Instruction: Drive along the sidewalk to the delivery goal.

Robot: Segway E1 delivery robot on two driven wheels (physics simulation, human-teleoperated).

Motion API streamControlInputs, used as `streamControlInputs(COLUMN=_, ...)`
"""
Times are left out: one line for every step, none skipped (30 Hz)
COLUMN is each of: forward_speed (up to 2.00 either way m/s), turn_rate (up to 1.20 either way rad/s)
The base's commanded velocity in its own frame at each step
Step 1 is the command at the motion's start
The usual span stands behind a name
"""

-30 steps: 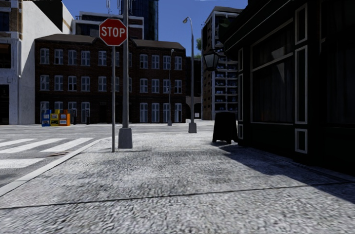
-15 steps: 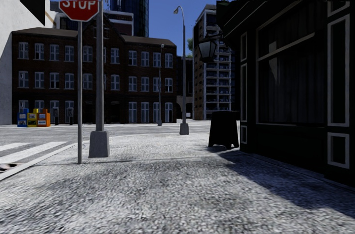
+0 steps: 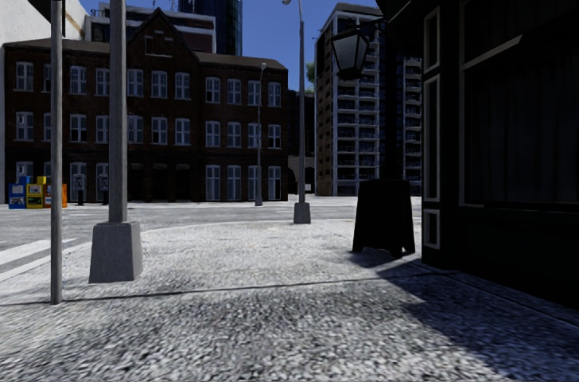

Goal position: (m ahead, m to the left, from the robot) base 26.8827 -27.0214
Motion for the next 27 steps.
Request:
streamControlInputs(forward_speed=2.0, turn_rate=0.0)
streamControlInputs(forward_speed=2.0, turn_rate=0.0)
streamControlInputs(forward_speed=2.0, turn_rate=0.0)
streamControlInputs(forward_speed=2.0, turn_rate=0.0)
streamControlInputs(forward_speed=2.0, turn_rate=0.0)
streamControlInputs(forward_speed=2.0, turn_rate=0.0)
streamControlInputs(forward_speed=2.0, turn_rate=0.0)
streamControlInputs(forward_speed=2.0, turn_rate=0.0)
streamControlInputs(forward_speed=2.0, turn_rate=0.0)
streamControlInputs(forward_speed=2.0, turn_rate=0.0)
streamControlInputs(forward_speed=2.0, turn_rate=0.0)
streamControlInputs(forward_speed=2.0, turn_rate=0.0)
streamControlInputs(forward_speed=2.0, turn_rate=0.0)
streamControlInputs(forward_speed=2.0, turn_rate=0.0)
streamControlInputs(forward_speed=2.0, turn_rate=0.0)
streamControlInputs(forward_speed=2.0, turn_rate=0.0)
streamControlInputs(forward_speed=2.0, turn_rate=0.0)
streamControlInputs(forward_speed=2.0, turn_rate=0.0)
streamControlInputs(forward_speed=2.0, turn_rate=0.0)
streamControlInputs(forward_speed=2.0, turn_rate=0.0)
streamControlInputs(forward_speed=2.0, turn_rate=0.0)
streamControlInputs(forward_speed=2.0, turn_rate=0.0)
streamControlInputs(forward_speed=2.0, turn_rate=0.0)
streamControlInputs(forward_speed=2.0, turn_rate=0.0)
streamControlInputs(forward_speed=2.0, turn_rate=0.0)
streamControlInputs(forward_speed=2.0, turn_rate=0.0)
streamControlInputs(forward_speed=2.0, turn_rate=0.0)
